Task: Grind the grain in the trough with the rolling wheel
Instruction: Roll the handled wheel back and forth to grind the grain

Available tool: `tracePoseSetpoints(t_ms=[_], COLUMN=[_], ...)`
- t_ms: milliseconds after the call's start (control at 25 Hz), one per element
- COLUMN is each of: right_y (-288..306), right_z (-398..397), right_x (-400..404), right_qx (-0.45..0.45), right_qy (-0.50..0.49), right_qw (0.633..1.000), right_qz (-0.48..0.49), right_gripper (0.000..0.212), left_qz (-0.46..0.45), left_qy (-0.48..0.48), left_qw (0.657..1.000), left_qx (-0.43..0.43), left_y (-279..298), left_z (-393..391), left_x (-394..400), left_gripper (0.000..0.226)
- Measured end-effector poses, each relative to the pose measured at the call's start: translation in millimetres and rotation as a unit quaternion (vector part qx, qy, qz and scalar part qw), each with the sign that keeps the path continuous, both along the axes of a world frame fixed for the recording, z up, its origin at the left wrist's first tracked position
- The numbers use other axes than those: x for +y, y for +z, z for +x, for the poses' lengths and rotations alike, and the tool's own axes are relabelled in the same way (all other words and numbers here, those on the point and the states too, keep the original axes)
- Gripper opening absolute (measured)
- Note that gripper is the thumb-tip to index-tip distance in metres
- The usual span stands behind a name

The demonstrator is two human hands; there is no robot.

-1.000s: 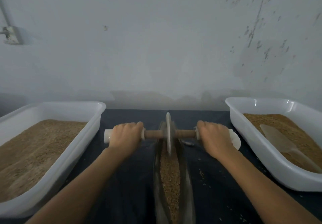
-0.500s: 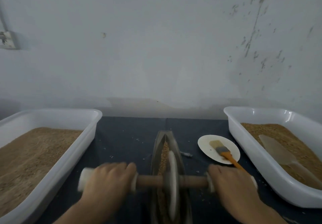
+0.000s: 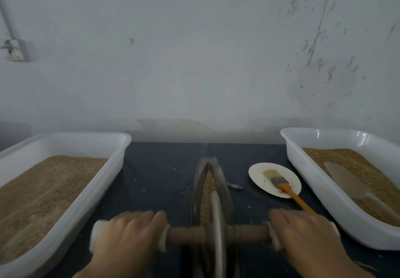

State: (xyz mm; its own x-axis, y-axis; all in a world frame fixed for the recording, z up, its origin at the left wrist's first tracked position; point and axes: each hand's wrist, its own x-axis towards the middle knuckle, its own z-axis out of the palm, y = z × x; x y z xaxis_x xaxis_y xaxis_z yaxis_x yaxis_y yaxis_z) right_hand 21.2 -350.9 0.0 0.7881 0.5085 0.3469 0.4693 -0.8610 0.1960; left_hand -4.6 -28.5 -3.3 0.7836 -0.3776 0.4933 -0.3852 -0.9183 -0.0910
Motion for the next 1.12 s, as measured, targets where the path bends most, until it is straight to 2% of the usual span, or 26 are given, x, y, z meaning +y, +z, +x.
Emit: tracePoseSetpoints(t_ms=[80,160,280,400,560,680,800,880,1000,1120], right_y=[2.0,-0.4,0.6,11.1,-1.4,-4.0,0.3,-0.5,1.1,7.0], right_z=[-5.1,4.8,54.2,88.1,37.9,-10.5,-4.9,19.3,68.0,86.8], right_x=[-2.5,3.1,17.1,27.1,12.6,2.6,7.7,18.4,29.5,33.9], right_qx=[0.02,0.086,0.02,0.005,0.076,0.087,0.121,0.105,0.053,0.043], right_qy=[-0.008,-0.048,-0.108,-0.145,-0.141,-0.09,-0.095,-0.12,-0.162,-0.163], right_qw=[1.0,0.995,0.993,0.988,0.987,0.991,0.987,0.986,0.985,0.985], right_qz=[-0.004,-0.026,-0.039,-0.053,-0.036,-0.039,-0.054,-0.048,-0.036,-0.029], right_gripper=[0.051,0.045,0.018,0.016,0.013,0.025,0.024,0.02,0.019,0.016], left_qz=[-0.007,0.039,0.056,0.06,0.086,0.077,0.073,0.078,0.088,0.108], left_qy=[-0.014,0.023,0.115,0.123,0.124,0.125,0.152,0.135,0.161,0.161], left_qw=[1.0,0.995,0.982,0.982,0.981,0.981,0.969,0.975,0.979,0.977], left_qx=[0.0,0.091,0.137,0.134,0.123,0.126,0.18,0.161,0.09,0.084], left_y=[3.8,6.3,6.1,18.1,6.3,-1.7,5.3,4.8,10.2,25.7], left_z=[-11.5,4.6,72.8,113.1,66.4,7.6,4.6,30.7,88.0,115.7], left_x=[2.5,-1.6,-5.0,-8.5,-5.7,-2.0,-3.2,-9.2,-18.8,-25.8], left_gripper=[0.022,0.028,0.017,0.014,0.017,0.018,0.015,0.018,0.014,0.012])
